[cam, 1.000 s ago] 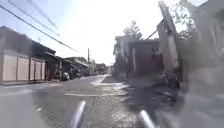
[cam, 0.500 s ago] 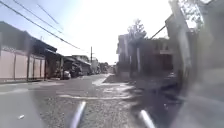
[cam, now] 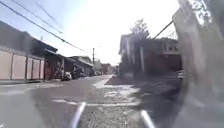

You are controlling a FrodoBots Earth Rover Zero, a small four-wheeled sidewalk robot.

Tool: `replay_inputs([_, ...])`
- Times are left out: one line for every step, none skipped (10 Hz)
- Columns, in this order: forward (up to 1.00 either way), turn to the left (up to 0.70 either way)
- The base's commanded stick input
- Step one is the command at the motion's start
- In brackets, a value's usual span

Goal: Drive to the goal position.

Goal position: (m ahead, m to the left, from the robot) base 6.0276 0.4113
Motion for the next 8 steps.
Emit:
replay_inputs([0.23, 0.00])
replay_inputs([0.00, 0.00])
replay_inputs([0.00, 0.00])
replay_inputs([0.32, 0.00])
replay_inputs([0.70, 0.00])
replay_inputs([0.85, 0.00])
replay_inputs([0.85, 0.00])
replay_inputs([0.85, 0.00])
